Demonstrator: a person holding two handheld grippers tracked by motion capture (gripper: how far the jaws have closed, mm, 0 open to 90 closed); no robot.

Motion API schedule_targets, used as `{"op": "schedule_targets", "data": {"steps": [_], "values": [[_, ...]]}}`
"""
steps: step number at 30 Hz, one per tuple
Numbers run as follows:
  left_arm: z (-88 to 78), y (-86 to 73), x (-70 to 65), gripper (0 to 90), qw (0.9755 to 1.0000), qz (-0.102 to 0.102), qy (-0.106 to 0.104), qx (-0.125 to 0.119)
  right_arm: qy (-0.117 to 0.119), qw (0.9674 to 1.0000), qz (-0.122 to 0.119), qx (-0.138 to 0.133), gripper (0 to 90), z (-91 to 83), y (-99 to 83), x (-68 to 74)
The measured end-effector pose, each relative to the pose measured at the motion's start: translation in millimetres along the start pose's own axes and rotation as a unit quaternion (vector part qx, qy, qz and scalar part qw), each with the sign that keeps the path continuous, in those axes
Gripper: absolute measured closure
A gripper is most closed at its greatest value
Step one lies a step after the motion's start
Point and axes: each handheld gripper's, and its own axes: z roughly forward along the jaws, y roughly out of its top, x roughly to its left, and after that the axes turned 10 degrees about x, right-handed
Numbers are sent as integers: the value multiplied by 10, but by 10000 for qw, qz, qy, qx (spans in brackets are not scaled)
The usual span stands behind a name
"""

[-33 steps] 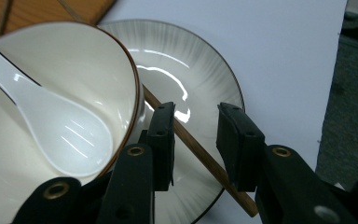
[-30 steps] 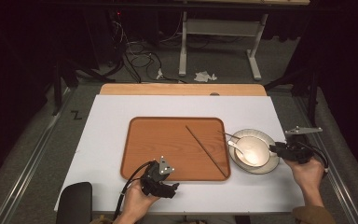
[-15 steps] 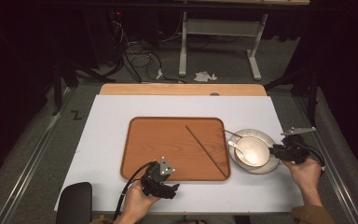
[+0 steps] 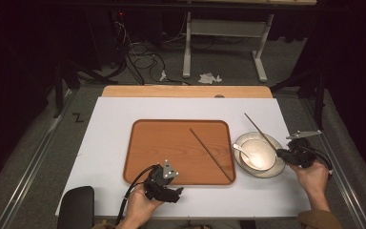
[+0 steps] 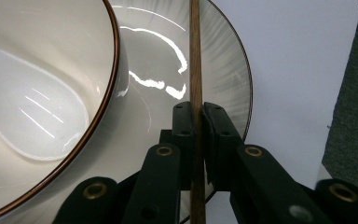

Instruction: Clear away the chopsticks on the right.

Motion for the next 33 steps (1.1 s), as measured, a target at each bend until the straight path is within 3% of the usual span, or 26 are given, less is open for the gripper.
{"op": "schedule_targets", "data": {"steps": [9,17,25,33], "values": [[-7,-1,2,266,10000,-29,-8,-43,-25,9999,49,-129,854,-23,-9,7],[-12,-5,7,266,10000,-19,-10,-32,-12,9990,95,-446,854,-194,-1,28],[-23,-8,11,266,10000,-20,-6,-39,94,9969,-4,-781,854,-390,39,137],[-31,-6,11,266,10000,-21,4,-56,185,9946,-239,-997,855,-603,113,348]]}}
